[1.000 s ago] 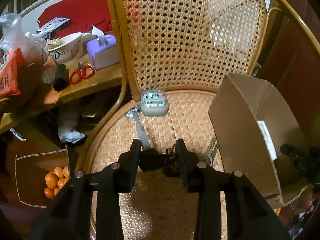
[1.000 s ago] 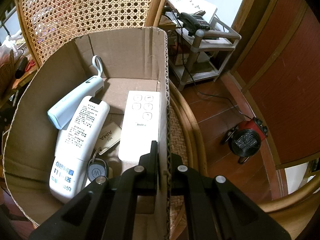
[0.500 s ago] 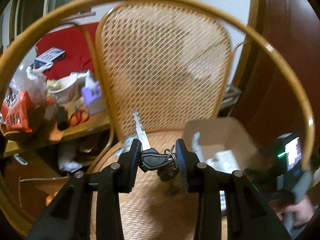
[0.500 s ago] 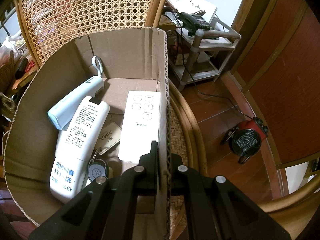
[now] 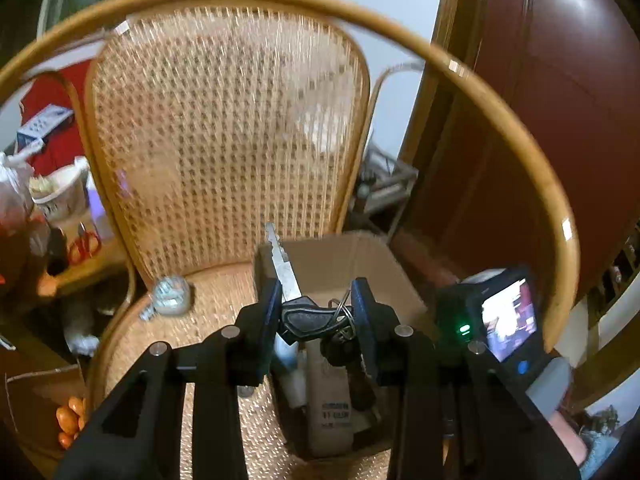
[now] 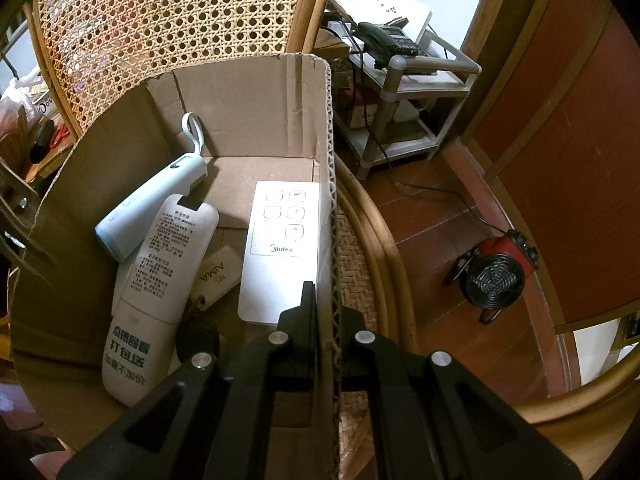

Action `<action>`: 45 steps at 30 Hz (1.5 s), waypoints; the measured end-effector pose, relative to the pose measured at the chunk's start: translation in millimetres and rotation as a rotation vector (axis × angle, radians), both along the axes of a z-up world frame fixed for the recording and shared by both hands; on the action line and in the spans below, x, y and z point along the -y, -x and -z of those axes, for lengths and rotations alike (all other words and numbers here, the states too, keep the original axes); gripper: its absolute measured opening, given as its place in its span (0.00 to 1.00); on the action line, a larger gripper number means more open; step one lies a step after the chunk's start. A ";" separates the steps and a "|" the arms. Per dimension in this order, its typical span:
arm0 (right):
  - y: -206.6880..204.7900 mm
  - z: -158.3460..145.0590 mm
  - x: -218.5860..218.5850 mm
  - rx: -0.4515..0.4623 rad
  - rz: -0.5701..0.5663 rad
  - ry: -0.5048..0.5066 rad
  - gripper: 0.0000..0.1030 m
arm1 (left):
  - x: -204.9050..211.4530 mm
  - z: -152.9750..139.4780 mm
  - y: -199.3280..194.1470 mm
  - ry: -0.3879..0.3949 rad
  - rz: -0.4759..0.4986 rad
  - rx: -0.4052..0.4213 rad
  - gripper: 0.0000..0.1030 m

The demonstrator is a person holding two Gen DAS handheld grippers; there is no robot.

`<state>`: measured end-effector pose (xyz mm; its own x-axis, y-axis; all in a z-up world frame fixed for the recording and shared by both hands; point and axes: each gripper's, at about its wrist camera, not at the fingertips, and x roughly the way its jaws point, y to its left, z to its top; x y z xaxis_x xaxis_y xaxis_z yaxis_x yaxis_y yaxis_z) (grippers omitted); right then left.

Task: Organize rigid objects

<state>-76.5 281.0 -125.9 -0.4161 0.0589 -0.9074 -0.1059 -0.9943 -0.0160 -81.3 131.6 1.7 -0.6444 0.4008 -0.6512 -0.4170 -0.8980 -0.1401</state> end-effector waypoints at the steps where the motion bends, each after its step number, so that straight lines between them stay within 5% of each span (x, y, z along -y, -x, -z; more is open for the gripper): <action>1: -0.2 0.0 -0.1 -0.001 -0.001 -0.001 0.06 | -4.6 9.7 4.1 0.023 -0.005 0.023 0.33; 11: -0.2 -0.2 0.2 -0.001 -0.009 -0.001 0.06 | -19.3 48.6 13.6 0.124 0.008 0.116 0.36; 12: 0.3 -0.2 -0.1 -0.001 -0.007 0.000 0.06 | -19.6 47.1 11.7 0.126 0.017 0.107 0.39; 14: 0.3 -0.3 0.0 -0.002 -0.008 0.001 0.06 | -17.2 42.8 10.4 0.127 0.027 0.092 0.70; 15: 0.4 -0.3 0.1 -0.001 -0.007 -0.002 0.06 | -14.8 39.9 8.5 0.128 0.025 0.079 0.75; 20: -0.2 -0.2 0.6 -0.002 -0.013 0.002 0.06 | 9.8 24.0 2.6 0.125 0.012 0.033 0.82; 23: -0.7 0.0 0.7 -0.002 -0.012 -0.001 0.06 | 35.5 16.2 4.7 0.116 -0.051 -0.009 0.99; 33: -0.9 -0.5 -0.8 -0.003 -0.008 0.003 0.06 | 105.3 43.6 40.7 0.036 -0.166 0.094 0.99; 36: -0.9 -0.6 -1.2 -0.003 -0.010 0.002 0.06 | 115.4 55.2 50.8 0.008 -0.111 0.136 0.99; 45: -0.1 -0.7 -1.3 -0.001 -0.009 0.001 0.06 | 108.3 76.3 53.6 0.107 0.003 0.097 1.00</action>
<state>-76.5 282.3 -125.1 -0.4176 0.0545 -0.9070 -0.0972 -0.9952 -0.0151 -134.9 23.3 -74.6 -0.5750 0.3277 -0.7496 -0.4092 -0.9086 -0.0833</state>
